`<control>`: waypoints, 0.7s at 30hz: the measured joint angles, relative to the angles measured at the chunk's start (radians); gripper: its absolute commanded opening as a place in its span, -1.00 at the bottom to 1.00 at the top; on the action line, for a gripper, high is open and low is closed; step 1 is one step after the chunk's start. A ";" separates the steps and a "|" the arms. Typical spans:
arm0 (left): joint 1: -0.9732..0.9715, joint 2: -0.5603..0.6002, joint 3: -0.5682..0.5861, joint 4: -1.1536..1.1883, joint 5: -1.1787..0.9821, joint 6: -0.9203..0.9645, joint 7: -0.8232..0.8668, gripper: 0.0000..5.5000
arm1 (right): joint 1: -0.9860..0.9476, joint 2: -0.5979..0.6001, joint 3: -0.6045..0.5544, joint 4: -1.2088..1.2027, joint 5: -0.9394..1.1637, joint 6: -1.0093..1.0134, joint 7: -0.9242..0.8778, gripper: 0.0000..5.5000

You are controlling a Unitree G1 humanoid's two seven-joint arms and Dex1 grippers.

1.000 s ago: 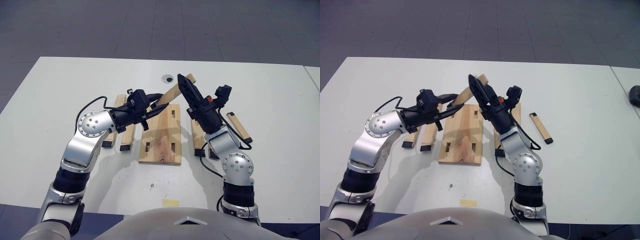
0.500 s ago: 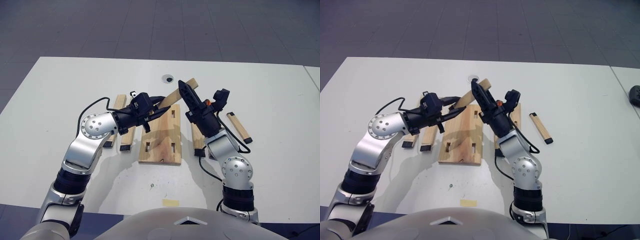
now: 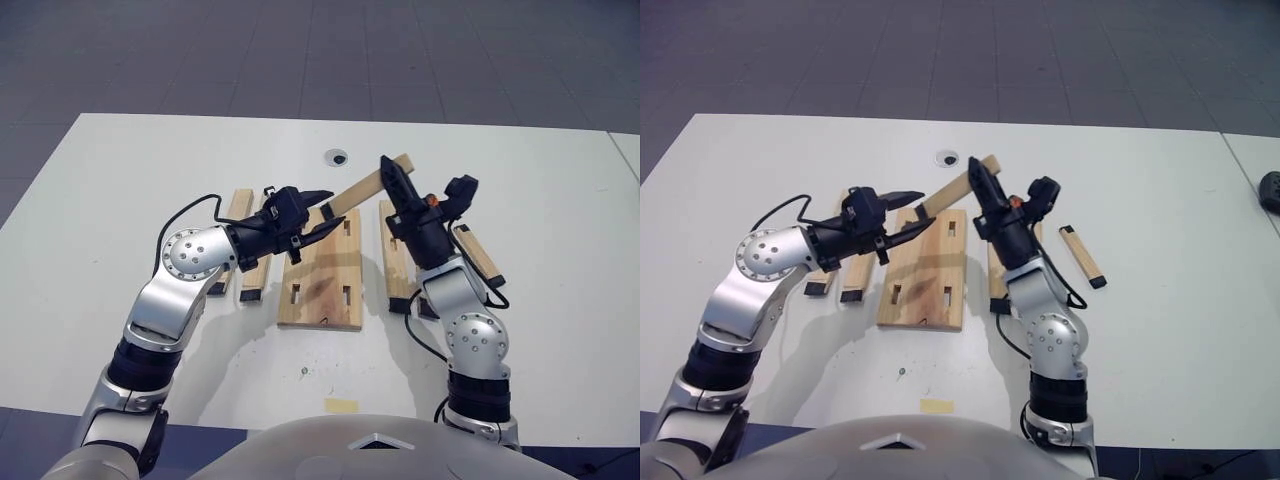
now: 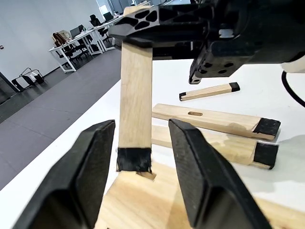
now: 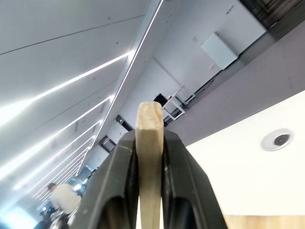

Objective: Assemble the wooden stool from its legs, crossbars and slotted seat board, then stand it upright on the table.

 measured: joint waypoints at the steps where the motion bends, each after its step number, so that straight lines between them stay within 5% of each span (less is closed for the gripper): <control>1: -0.008 -0.019 0.028 -0.008 -0.044 0.029 0.004 -0.01 | 0.000 -0.001 -0.028 0.011 -0.014 -0.019 -0.016 -0.85; 9: -0.168 -0.120 0.287 0.078 -0.158 0.152 0.308 0.53 | 0.076 -0.049 -0.167 0.047 -0.088 -0.054 -0.102 -0.85; 16: -0.117 -0.165 0.295 0.105 -0.060 0.161 0.475 0.94 | 0.124 -0.037 -0.127 0.060 -0.193 -0.052 -0.122 -0.85; 21: -0.101 -0.172 0.271 0.102 -0.052 0.170 0.472 0.96 | 0.121 -0.028 -0.117 0.100 -0.273 -0.102 -0.120 -0.85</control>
